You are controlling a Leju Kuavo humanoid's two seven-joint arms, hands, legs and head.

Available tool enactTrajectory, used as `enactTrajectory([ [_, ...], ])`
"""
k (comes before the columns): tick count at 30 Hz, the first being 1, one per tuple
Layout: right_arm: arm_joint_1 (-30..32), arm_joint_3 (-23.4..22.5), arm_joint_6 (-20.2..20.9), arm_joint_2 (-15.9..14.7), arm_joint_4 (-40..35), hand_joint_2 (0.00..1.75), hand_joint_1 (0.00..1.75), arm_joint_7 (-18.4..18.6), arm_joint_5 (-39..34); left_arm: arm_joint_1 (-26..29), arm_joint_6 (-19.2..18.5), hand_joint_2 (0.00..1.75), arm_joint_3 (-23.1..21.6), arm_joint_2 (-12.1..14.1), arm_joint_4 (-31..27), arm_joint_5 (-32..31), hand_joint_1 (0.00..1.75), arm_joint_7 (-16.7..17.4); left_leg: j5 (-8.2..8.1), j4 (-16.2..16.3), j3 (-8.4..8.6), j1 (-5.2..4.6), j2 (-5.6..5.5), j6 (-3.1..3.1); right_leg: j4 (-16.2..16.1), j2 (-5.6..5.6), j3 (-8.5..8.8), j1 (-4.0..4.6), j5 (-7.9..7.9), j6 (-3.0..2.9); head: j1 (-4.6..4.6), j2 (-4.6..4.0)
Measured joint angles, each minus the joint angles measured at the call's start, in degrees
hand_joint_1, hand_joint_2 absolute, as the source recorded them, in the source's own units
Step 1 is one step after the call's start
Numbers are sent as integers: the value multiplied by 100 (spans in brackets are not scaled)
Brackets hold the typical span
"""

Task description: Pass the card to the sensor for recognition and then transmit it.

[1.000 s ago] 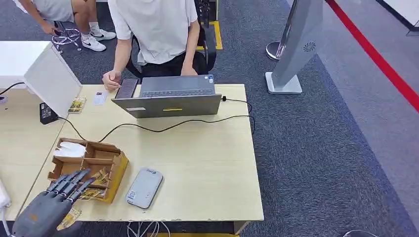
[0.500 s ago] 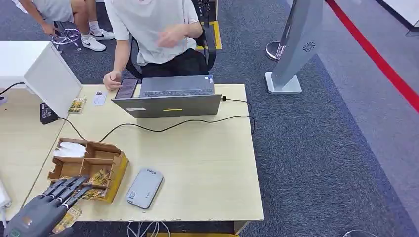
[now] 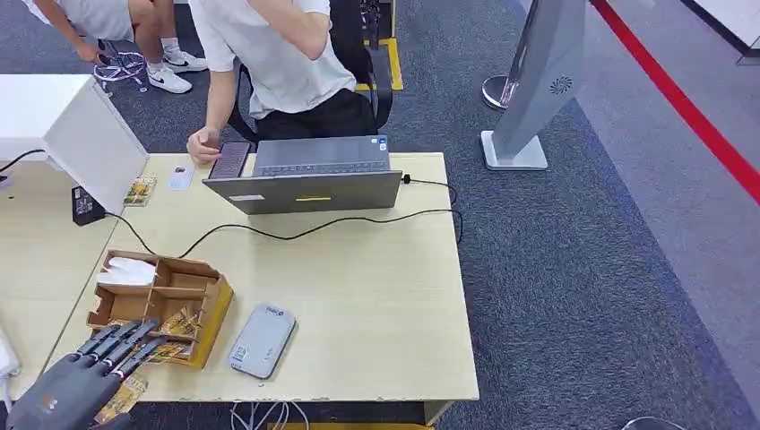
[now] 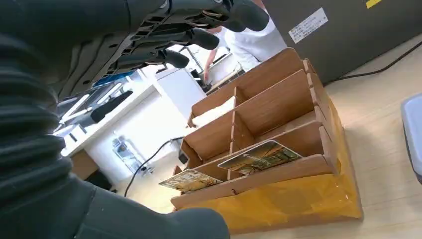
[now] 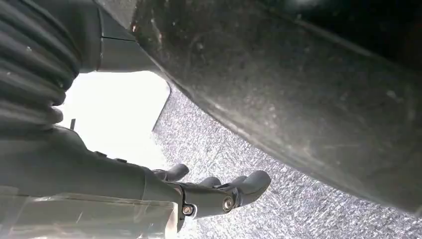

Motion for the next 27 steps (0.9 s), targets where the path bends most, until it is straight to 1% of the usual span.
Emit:
enactTrajectory([
  [12, 0, 0, 0, 0, 0, 175, 0, 0, 0, 0, 0, 175, 2, 0, 0, 0, 0, 0, 0, 0, 0, 0, 0, 0, 0, 0, 0, 0, 0, 0, 0, 0],
  [13, 0, 0, -2, 0, 0, 175, 0, 0, 0, 0, 21, 175, 2, 0, 0, -27, 0, 13, 0, 0, 0, 0, 0, 0, 0, 0, 3, 0, 0, 0, 0, 0],
  [14, -1, 0, -26, 2, 0, 175, 0, 13, 4, 0, 121, 175, 18, -51, 2, -219, 0, 140, 0, 0, 1, -1, 0, 0, -2, 0, 1, -1, 0, 0, 0, 0],
  [15, -5, 0, -46, 9, 0, 175, 0, 37, 11, -36, 322, 175, 61, -314, 48, -614, 0, 370, 0, -1, 3, -10, 0, 1, -3, 0, 0, -10, 1, 2, 0, 0],
  [16, -7, 0, -70, 28, -2, 175, 0, 87, 11, -164, 615, 175, 107, -749, 228, -1158, 0, 676, 0, -4, 4, -17, -12, 2, -1, -12, 5, -27, -1, 6, -9, 0],
  [17, -16, 0, -72, 44, -2, 175, 0, 127, 11, -298, 843, 175, 77, -1193, 458, -1571, 0, 939, 1, -5, 5, -17, -25, 3, 0, -20, 10, -26, -10, 18, -33, -2],
  [18, -22, 2, -63, 48, -2, 175, 0, 140, 13, -371, 955, 175, 31, -1503, 613, -1711, 0, 1031, 0, 0, 7, -8, -30, 2, -6, -23, 21, -22, -10, 17, -27, -2],
  [19, -32, 2, -57, 48, -2, 175, 0, 157, 13, -402, 992, 175, 0, -1712, 713, -1751, 0, 1054, 0, 0, 6, -3, -29, 2, -12, -22, 21, -14, -6, 14, 13, -2],
  [20, -32, 2, -57, 48, -2, 175, 0, 175, 13, -409, 1016, 175, -28, -1892, 816, -1764, 0, 1091, 0, 0, 5, -3, -26, 2, -12, -21, 17, -10, -2, 19, 30, 0],
  [21, -28, 2, -57, 48, -2, 175, 0, 181, 11, -424, 1034, 175, -44, -2025, 879, -1755, 0, 1117, 0, 1, 5, -3, -25, 3, -12, -21, 16, -12, -1, 20, 22, 0],
  [23, -30, 4, -57, 50, -2, 175, 0, 181, 9, -493, 1062, 175, -68, -2235, 990, -1701, 0, 1143, 0, 3, 5, -6, -26, 3, -13, -20, 18, -11, 0, 23, 20, 0],
  [27, -29, 9, -74, 48, -2, 175, 0, 184, 2, -511, 1058, 175, -81, -2415, 1084, -1628, 0, 1143, -1, 3, 5, -6, -25, 4, -15, -19, 16, -9, 0, 23, 20, 0],
])
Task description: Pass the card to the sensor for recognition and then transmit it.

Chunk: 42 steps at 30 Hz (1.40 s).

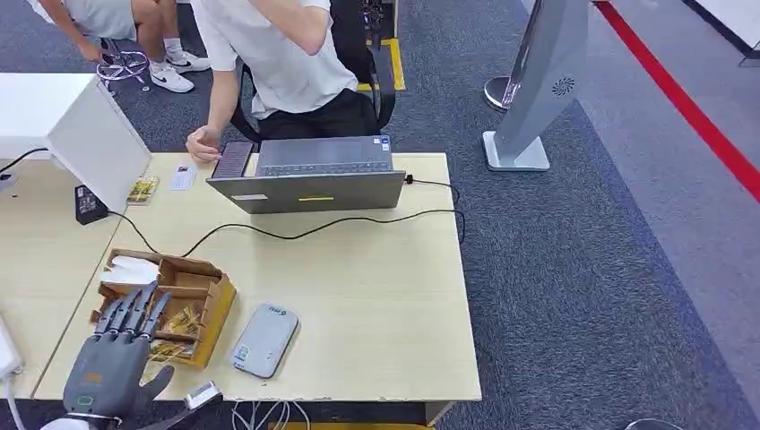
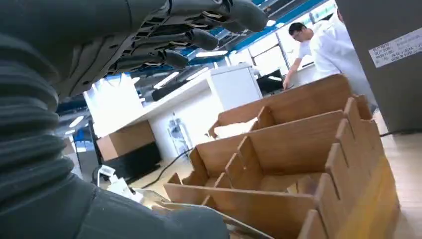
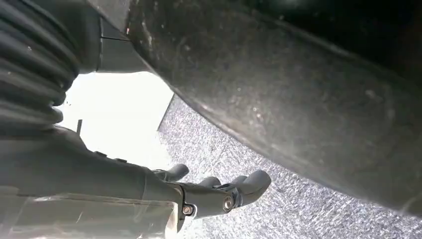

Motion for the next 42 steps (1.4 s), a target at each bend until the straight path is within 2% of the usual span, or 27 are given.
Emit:
enactTrajectory([
  [6, 0, 0, -2, 2, 0, 175, 0, 2, -2, -8, -2, 175, -2, -135, 57, 4, 0, -2, 0, 0, 0, 1, 0, 0, 1, 0, -1, 1, -2, -2, -2, 0],
  [17, -1, 9, -22, 0, 0, 175, 0, 4, -2, -33, -15, 175, -2, -232, 133, 35, 0, -7, 0, -1, 0, 2, 0, 0, 1, 0, 0, 1, -2, -2, 0, 0],
  [42, -1, 107, -72, 0, 2, 175, 0, 4, -35, 102, -15, 175, 61, -236, 177, 223, 0, 168, -1, -1, -1, 1, -1, 0, 1, 0, 1, 2, -2, -1, 0, 0],
])
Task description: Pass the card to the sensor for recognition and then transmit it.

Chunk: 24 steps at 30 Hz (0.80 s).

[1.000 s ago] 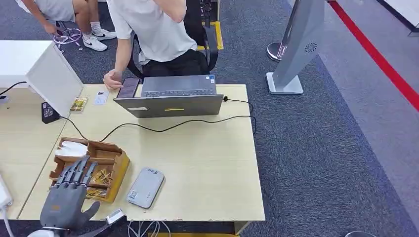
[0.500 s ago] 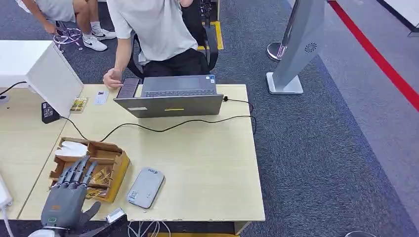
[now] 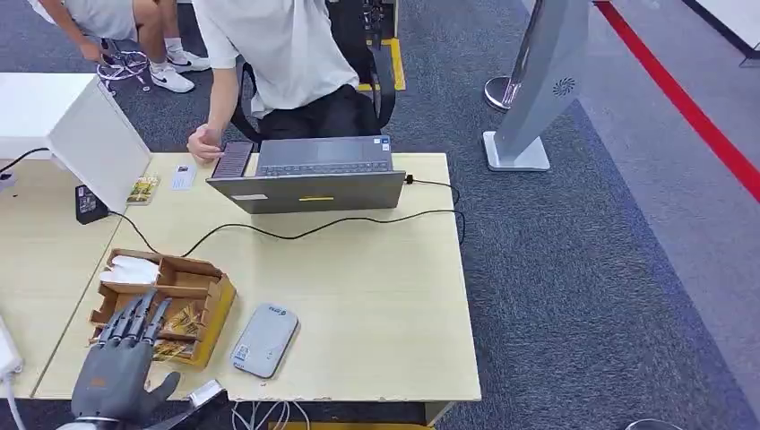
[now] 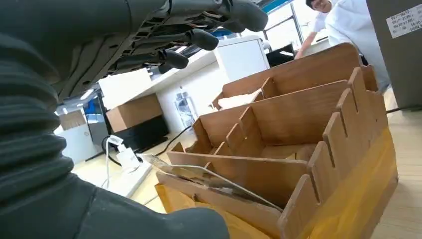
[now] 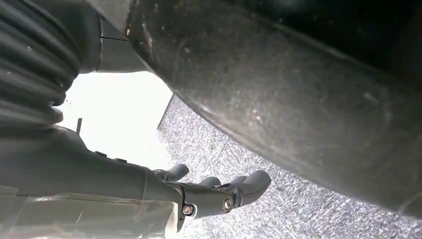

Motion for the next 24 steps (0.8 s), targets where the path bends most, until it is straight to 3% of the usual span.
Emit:
enactTrajectory([
  [24, 0, 48, -11, 0, 0, 175, 0, 4, -68, 93, 77, 175, 236, -103, 33, -55, 0, 199, 0, 0, 0, 0, 0, 0, 0, 0, 0, 0, 0, 0, -2, 0],
])
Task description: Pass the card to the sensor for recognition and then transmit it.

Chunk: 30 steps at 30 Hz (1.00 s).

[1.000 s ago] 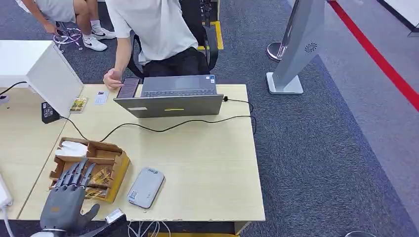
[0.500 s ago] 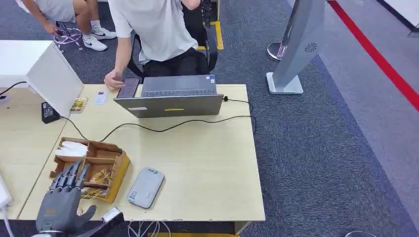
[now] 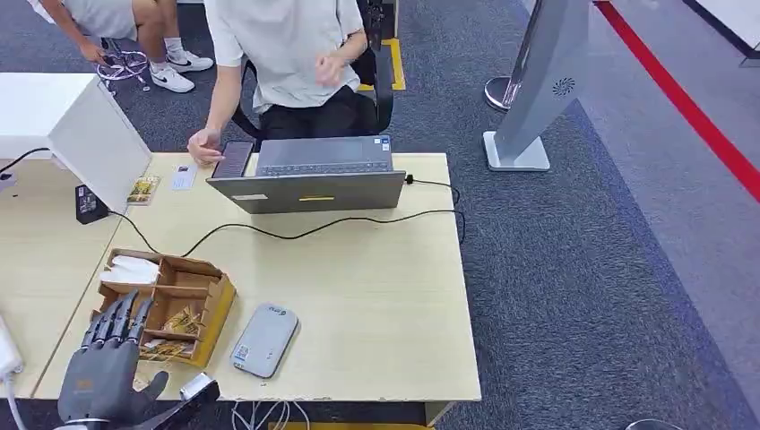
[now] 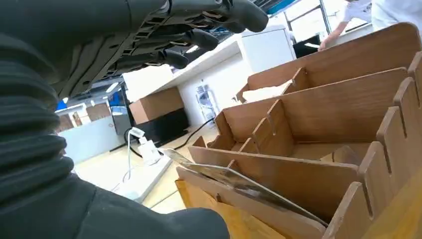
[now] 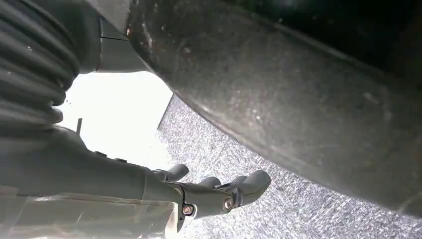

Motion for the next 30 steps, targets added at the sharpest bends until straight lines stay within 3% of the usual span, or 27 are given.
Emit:
enactTrajectory([
  [30, -5, 120, -20, 0, 0, 175, 0, 22, -2, -304, -116, 175, 96, -308, 433, -192, 0, 9, 0, 0, 0, 0, 0, 0, 0, 0, -1, 0, 0, 0, 2, 0],
])
